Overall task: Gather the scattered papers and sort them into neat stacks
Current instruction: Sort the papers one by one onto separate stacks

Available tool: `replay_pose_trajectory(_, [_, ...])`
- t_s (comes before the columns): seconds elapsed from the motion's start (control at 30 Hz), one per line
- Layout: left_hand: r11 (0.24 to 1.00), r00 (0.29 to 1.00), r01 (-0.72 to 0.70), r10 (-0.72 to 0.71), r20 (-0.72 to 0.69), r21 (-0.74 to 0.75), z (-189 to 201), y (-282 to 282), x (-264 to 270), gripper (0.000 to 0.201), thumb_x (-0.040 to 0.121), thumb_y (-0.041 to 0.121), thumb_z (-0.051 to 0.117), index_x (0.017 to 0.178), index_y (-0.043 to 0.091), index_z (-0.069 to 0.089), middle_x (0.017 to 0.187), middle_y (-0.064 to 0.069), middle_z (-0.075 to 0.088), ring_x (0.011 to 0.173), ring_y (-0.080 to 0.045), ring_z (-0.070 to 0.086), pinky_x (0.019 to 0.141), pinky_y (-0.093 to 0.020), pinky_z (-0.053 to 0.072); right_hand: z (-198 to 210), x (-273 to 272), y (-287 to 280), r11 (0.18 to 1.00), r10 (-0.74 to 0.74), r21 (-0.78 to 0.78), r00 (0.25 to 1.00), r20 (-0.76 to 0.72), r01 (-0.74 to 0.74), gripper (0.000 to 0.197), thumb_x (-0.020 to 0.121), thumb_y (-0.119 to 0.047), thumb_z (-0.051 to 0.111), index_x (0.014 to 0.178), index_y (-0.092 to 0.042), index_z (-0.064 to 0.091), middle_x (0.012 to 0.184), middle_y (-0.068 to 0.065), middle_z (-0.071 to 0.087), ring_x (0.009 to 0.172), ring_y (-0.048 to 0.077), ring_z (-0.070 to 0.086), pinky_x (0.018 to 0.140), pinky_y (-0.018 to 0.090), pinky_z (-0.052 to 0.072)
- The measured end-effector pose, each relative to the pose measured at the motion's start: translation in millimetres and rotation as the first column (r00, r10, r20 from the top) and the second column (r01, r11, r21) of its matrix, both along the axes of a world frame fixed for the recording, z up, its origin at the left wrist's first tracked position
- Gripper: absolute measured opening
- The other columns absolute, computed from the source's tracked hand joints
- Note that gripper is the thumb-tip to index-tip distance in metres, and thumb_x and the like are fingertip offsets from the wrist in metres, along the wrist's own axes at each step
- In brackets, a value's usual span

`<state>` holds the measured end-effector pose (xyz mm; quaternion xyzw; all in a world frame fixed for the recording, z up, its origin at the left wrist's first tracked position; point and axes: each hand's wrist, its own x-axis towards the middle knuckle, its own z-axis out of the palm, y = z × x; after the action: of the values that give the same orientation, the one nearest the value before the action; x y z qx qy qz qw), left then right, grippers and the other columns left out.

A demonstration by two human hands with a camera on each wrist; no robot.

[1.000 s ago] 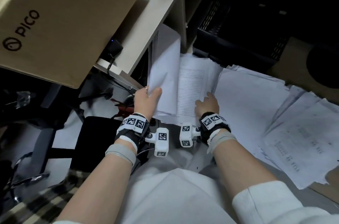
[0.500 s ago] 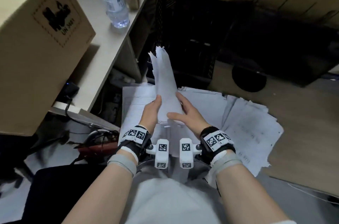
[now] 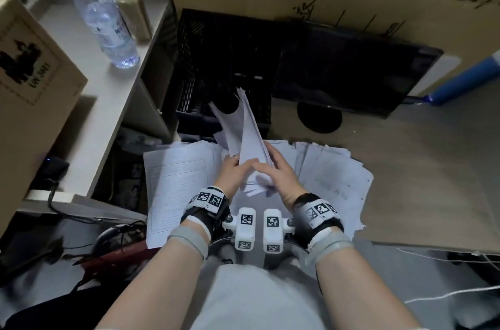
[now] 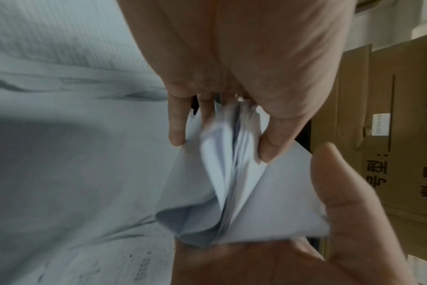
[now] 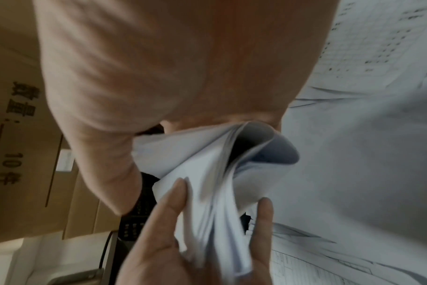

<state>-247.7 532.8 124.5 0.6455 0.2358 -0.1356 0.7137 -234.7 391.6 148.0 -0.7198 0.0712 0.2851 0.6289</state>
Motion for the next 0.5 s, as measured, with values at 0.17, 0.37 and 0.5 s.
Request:
replay_pose_trajectory(0.17, [0.999,1.000,-0.031,0.031,-0.004,-0.014,-7,-16,-4,0.039,0.069,0.047,0.072,0.100,0.025,0.076,0.126,-0.009,0.062,0.098,-0.029,0.068,0.082,-0.043,0.055,1,1,-14,0.955,-0.294,-0.024,0.937,-0.187,0.294,0.044,0.089,-0.059,0.055,0.112,-0.023,0.065,0.107,0.000,0.073,0.102,0.021,0.067,0.102,0.042,0.047])
replay_pose_trajectory(0.37, [0.989,0.992,-0.117,0.113,-0.052,-0.085,-11,-27,-8,0.039,0.073,0.035,0.071,0.101,0.007,0.070,0.089,-0.002,0.070,0.082,-0.022,0.064,0.076,-0.035,0.048,-6,-3,-29,0.883,-0.459,-0.005,0.862,-0.214,0.469,0.055,0.083,-0.056,0.061,0.114,-0.011,0.066,0.093,0.012,0.073,0.083,0.029,0.069,0.088,0.047,0.055])
replay_pose_trajectory(0.5, [0.969,0.978,-0.183,0.164,-0.126,-0.166,-17,-37,-12,0.040,0.076,0.032,0.075,0.106,0.006,0.068,0.097,-0.001,0.067,0.091,-0.022,0.062,0.084,-0.033,0.045,-8,-4,-44,0.820,-0.524,0.116,0.816,-0.242,0.561,0.034,0.096,-0.037,0.060,0.116,-0.011,0.066,0.098,0.010,0.074,0.084,0.029,0.069,0.082,0.044,0.056])
